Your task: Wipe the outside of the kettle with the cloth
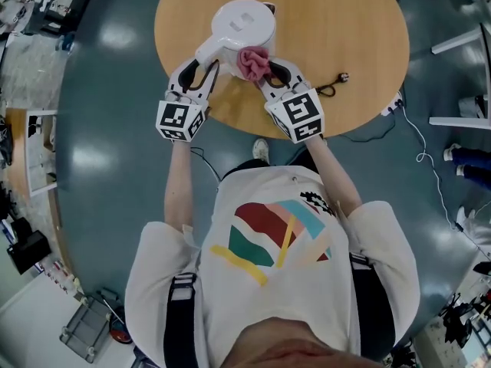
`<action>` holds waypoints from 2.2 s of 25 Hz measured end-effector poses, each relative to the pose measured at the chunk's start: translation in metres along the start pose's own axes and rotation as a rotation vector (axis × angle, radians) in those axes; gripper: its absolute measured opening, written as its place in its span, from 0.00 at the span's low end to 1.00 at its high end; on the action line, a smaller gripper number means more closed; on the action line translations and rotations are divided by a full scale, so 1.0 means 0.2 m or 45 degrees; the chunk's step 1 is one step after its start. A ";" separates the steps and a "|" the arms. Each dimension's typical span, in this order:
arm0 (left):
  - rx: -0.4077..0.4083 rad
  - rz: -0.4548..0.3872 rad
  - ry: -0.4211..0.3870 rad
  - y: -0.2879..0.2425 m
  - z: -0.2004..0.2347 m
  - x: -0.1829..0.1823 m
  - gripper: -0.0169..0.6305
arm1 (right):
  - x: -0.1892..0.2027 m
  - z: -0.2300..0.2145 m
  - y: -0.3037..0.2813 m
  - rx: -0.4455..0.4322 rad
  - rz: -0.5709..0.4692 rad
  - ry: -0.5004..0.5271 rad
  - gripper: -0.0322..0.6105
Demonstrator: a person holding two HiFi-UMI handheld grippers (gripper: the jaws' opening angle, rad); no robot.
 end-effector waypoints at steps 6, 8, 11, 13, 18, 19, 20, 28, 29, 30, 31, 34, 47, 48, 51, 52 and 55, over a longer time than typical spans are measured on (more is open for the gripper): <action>0.006 0.014 0.003 -0.05 -0.01 0.00 0.33 | 0.08 -0.17 0.03 -0.009 -0.022 -0.057 0.12; 0.006 0.013 0.006 -0.06 -0.01 0.01 0.33 | 0.10 -0.23 0.03 0.001 -0.022 -0.082 0.12; 0.008 0.011 0.010 -0.06 0.00 0.02 0.33 | 0.12 -0.34 0.02 0.032 -0.007 -0.094 0.12; 0.009 0.012 0.010 -0.07 0.00 0.02 0.33 | 0.12 -0.40 0.01 0.047 0.007 -0.080 0.12; 0.001 0.012 0.018 -0.07 0.00 0.03 0.33 | 0.10 -0.51 -0.05 0.058 0.028 -0.046 0.12; -0.002 0.013 0.019 -0.07 0.00 0.03 0.33 | 0.10 -0.54 -0.06 0.064 0.030 -0.044 0.12; -0.005 0.013 0.021 -0.07 0.00 0.03 0.33 | 0.09 -0.57 -0.08 0.070 0.031 -0.042 0.12; -0.015 0.015 0.024 -0.09 0.01 0.04 0.33 | 0.00 -0.70 -0.21 0.089 0.038 0.020 0.12; -0.017 0.014 0.026 -0.09 0.01 0.04 0.33 | -0.01 -0.70 -0.21 0.090 0.038 0.018 0.12; -0.019 0.013 0.029 -0.09 0.01 0.04 0.33 | -0.01 -0.70 -0.22 0.092 0.036 0.010 0.12; -0.021 0.012 0.031 -0.09 0.01 0.04 0.33 | -0.01 -0.69 -0.22 0.096 0.033 -0.001 0.12; -0.031 0.008 0.037 -0.09 0.01 0.05 0.33 | 0.00 -0.69 -0.23 0.117 0.023 -0.038 0.12; -0.031 -0.012 0.025 0.01 -0.01 0.01 0.33 | 0.24 -0.37 0.09 0.209 -0.023 -0.311 0.12; -0.030 -0.015 0.025 0.00 -0.01 0.01 0.33 | 0.25 -0.32 0.10 0.206 -0.029 -0.301 0.12; -0.030 -0.028 0.018 -0.03 -0.01 0.00 0.33 | 0.26 -0.18 0.07 0.170 -0.040 -0.227 0.12; -0.032 -0.033 0.016 -0.04 -0.01 0.00 0.33 | 0.28 -0.13 0.04 0.149 -0.038 -0.195 0.12; -0.047 -0.039 0.018 -0.07 0.01 0.04 0.33 | 0.35 0.02 -0.10 0.068 -0.016 -0.121 0.12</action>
Point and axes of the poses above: the fingertips, and each gripper's own axes: y backward along the fingers, z to its left, x out of its underside, the point moved 3 cm from there along y, backward along the fingers, and after that the axes turned 15 degrees about z, right-handed, at the moved point
